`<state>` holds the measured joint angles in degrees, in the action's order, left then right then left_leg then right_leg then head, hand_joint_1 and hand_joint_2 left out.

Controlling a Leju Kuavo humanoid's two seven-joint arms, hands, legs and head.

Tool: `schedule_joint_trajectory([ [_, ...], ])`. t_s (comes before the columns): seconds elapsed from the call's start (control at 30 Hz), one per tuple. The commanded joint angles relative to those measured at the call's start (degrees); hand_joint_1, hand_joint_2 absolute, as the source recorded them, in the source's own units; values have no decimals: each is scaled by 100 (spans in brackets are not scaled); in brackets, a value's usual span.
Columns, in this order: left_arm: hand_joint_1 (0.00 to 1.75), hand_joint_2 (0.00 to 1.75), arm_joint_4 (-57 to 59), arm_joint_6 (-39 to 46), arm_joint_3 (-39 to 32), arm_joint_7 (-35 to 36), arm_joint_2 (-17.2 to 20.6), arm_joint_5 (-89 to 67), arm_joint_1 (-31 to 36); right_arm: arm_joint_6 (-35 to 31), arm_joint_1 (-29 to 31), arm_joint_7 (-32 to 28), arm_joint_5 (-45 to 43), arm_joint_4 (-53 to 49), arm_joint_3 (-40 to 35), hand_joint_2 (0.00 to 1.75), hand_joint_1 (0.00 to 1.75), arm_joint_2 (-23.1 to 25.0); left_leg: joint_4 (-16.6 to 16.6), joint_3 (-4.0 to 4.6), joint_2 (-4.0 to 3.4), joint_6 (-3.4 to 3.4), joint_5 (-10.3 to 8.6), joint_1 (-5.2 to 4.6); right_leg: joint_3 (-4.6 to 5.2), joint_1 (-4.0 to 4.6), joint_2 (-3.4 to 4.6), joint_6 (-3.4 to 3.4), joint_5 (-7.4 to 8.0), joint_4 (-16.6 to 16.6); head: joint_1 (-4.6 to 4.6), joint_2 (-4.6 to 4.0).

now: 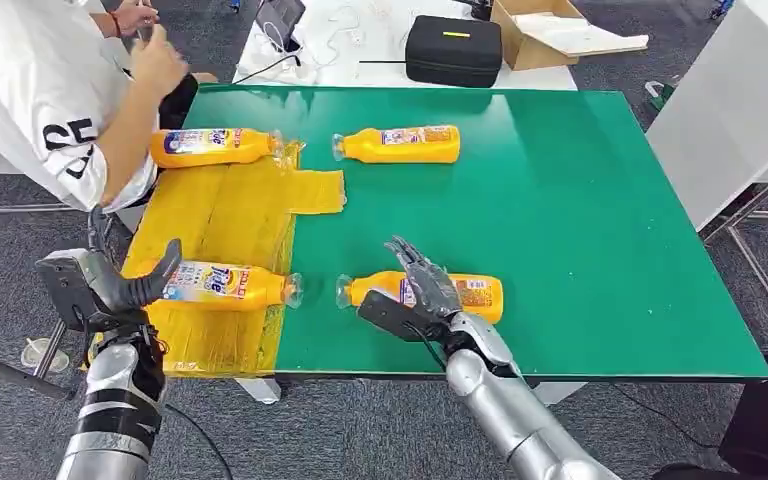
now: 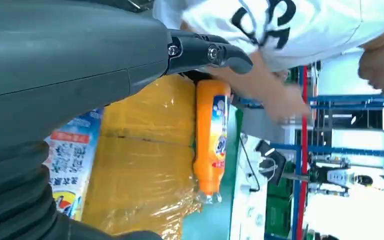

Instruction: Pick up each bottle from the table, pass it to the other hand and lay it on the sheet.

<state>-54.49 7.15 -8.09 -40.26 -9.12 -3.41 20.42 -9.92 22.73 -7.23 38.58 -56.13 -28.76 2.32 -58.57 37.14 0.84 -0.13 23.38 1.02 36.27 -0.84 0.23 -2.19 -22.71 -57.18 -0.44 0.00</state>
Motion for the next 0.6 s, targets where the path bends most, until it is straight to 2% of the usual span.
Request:
schedule_joint_trajectory([
  [0.03,0,175,290,89,-174,26,-88,-212,107,460,340,256,101,564,-98,175,0,-510,2,-15,1,4,2,-1,-17,2,-7,5,-3,4,-2,0],
  [0.33,0,175,785,68,-167,26,-50,-232,306,723,477,348,153,973,-248,175,0,-542,3,-20,1,5,3,-1,-20,1,-7,5,-4,3,-2,2],
  [0.37,0,175,889,38,-165,26,-48,-235,334,782,540,398,164,1080,-292,175,0,-571,6,-51,-5,10,11,0,-53,6,-9,13,-11,10,-2,0],
  [0.43,0,175,1005,37,-138,26,-46,-286,356,881,675,500,227,1244,-400,175,0,-658,6,-40,-1,9,5,1,-42,5,-11,10,-6,10,-4,0],
  [0.47,0,175,1002,50,-137,26,-54,-289,352,887,701,499,226,1265,-395,175,0,-680,11,-66,-10,14,10,2,-69,9,-10,17,-8,19,-2,0],
  [0.5,0,175,1050,30,-138,26,-55,-280,373,950,767,509,243,1314,-440,175,0,-717,3,-20,1,6,0,-1,-21,2,-9,5,-1,5,-2,0],
  [0.6,0,175,1129,27,-139,26,-67,-275,406,1053,899,543,258,1369,-510,175,0,-771,2,-25,-3,8,1,-2,-26,2,-7,6,-1,5,-4,0],
])
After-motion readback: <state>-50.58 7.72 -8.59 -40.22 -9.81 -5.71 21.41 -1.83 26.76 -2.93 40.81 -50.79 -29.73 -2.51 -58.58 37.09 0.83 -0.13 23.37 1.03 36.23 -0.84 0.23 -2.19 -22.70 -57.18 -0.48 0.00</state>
